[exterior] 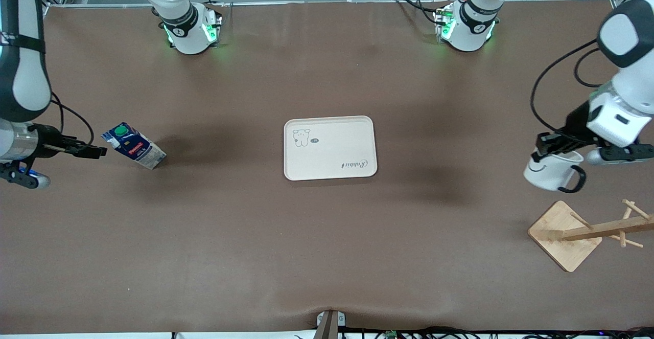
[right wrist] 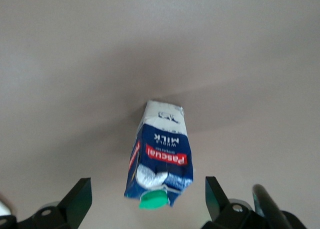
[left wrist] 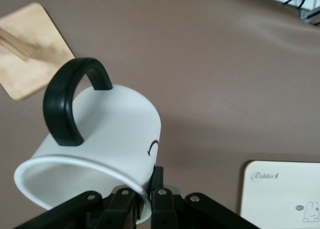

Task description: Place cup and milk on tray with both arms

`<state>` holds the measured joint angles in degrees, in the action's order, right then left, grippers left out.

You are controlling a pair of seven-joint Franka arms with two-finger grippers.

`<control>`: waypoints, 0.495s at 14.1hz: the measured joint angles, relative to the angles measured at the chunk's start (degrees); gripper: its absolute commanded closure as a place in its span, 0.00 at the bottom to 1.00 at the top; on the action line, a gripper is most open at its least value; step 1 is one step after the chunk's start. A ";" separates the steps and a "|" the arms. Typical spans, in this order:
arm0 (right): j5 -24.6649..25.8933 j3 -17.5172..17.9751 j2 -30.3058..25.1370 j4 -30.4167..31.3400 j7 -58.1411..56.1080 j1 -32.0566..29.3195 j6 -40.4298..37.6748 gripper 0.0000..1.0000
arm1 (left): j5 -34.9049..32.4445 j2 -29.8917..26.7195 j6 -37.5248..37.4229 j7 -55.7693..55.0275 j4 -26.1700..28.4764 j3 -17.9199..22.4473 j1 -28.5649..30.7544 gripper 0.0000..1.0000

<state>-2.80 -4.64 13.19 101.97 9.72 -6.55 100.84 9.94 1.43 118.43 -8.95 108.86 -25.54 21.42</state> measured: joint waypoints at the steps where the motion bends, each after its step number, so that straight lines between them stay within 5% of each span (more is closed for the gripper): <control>1: 0.00 -0.03 -1.54 2.77 1.94 -0.01 2.04 0.00 | -0.56 0.29 -0.47 -3.26 -0.06 -2.13 -0.09 1.00; 7: 3.91 0.47 -8.17 12.28 15.38 2.22 3.12 0.00 | -0.90 5.60 -3.03 -17.40 -0.02 -8.42 -5.80 1.00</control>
<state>1.11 -4.17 5.03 114.25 25.09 -4.34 103.96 9.04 7.04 115.40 -26.35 108.84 -33.95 15.62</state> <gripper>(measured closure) 0.000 0.916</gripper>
